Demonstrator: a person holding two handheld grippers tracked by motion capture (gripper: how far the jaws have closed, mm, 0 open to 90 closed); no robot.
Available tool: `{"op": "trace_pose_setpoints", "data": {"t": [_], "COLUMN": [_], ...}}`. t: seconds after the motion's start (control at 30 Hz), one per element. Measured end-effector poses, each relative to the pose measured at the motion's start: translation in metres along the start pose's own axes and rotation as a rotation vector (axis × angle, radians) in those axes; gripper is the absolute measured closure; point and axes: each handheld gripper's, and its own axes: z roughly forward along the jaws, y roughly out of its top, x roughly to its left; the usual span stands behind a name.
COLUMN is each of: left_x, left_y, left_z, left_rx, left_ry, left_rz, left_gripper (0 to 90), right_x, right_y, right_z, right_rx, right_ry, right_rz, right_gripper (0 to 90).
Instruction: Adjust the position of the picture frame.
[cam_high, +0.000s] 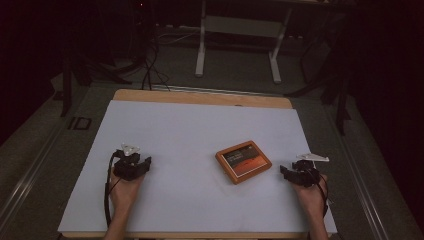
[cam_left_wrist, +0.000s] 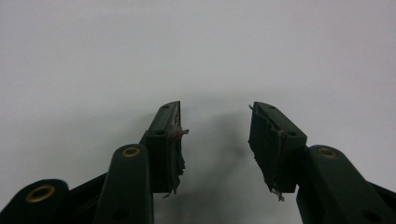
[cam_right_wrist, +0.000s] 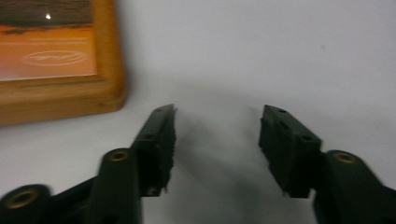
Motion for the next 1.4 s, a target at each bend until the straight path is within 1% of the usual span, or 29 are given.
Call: {"op": "trace_pose_setpoints", "data": {"t": [0.03,0.07,0.1,0.13,0.17,0.23,0.27,0.3,0.37,0.47,0.57,0.7,0.73,0.8,0.9,1.03,1.13,1.17,1.23,1.4], "left_x": [0.0,-0.006,-0.006,-0.008,-0.012,-0.019,-0.019,-0.024,-0.027,-0.031,-0.034,-0.039,-0.039,-0.044,-0.049,-0.055,-0.061,-0.062,-0.066,-0.076], "left_y": [0.0,0.001,0.001,0.002,0.002,0.003,0.003,0.003,0.004,0.005,0.006,0.007,0.007,0.008,0.008,0.009,0.01,0.01,0.01,0.012], "left_z": [0.0,-0.002,-0.002,-0.003,-0.004,-0.006,-0.006,-0.007,-0.008,-0.008,-0.01,-0.013,-0.013,-0.014,-0.015,-0.017,-0.02,-0.02,-0.019,-0.018], "left_rx": [0.0,-0.018,-0.018,-0.018,-0.019,-0.011,-0.011,-0.009,-0.009,-0.007,-0.003,-0.011,-0.011,-0.013,-0.013,-0.01,-0.015,-0.015,-0.011,-0.006], "left_ry": [0.0,-0.016,-0.016,-0.034,-0.058,-0.071,-0.071,-0.089,-0.111,-0.142,-0.16,-0.202,-0.202,-0.212,-0.226,-0.246,-0.263,-0.266,-0.278,-0.296], "left_rz": [0.0,0.02,0.02,0.029,0.045,0.084,0.084,0.104,0.109,0.108,0.114,0.112,0.112,0.126,0.143,0.161,0.174,0.171,0.181,0.204], "left_gripper": [54.4,54.3,54.0,54.0,53.8,53.8,53.8,53.8,53.9,53.9,53.9,53.8,53.8,53.8,53.7,53.7,53.7,53.7,53.7,53.7], "right_x": [0.002,0.003,0.003,0.005,0.006,0.009,0.009,0.01,0.015,0.019,0.022,0.027,0.027,0.031,0.036,0.045,0.051,0.053,0.055,0.06], "right_y": [0.0,0.001,0.001,0.001,0.002,0.004,0.004,0.005,0.007,0.008,0.01,0.012,0.012,0.012,0.014,0.015,0.015,0.015,0.016,0.018], "right_z": [-0.001,-0.002,-0.002,-0.003,-0.005,-0.009,-0.009,-0.01,-0.013,-0.014,-0.017,-0.022,-0.022,-0.024,-0.025,-0.025,-0.022,-0.021,-0.02,-0.017], "right_rx": [-0.002,-0.005,-0.005,-0.012,-0.021,-0.039,-0.039,-0.045,-0.058,-0.072,-0.087,-0.11,-0.11,-0.124,-0.133,-0.132,-0.131,-0.13,-0.13,-0.135], "right_ry": [0.003,0.005,0.005,0.007,0.009,0.019,0.019,0.023,0.04,0.058,0.085,0.121,0.121,0.132,0.148,0.162,0.181,0.184,0.19,0.206], "right_rz": [-0.014,-0.028,-0.028,-0.033,-0.037,-0.047,-0.047,-0.051,-0.069,-0.08,-0.082,-0.098,-0.098,-0.116,-0.131,-0.155,-0.154,-0.16,-0.164,-0.162], "right_gripper": [49.0,50.0,50.0,50.9,51.5,52.4,52.4,52.6,53.9,57.5,66.2,80.2,80.2,89.2,89.9,89.9,89.8,89.8,89.8,89.8]}}
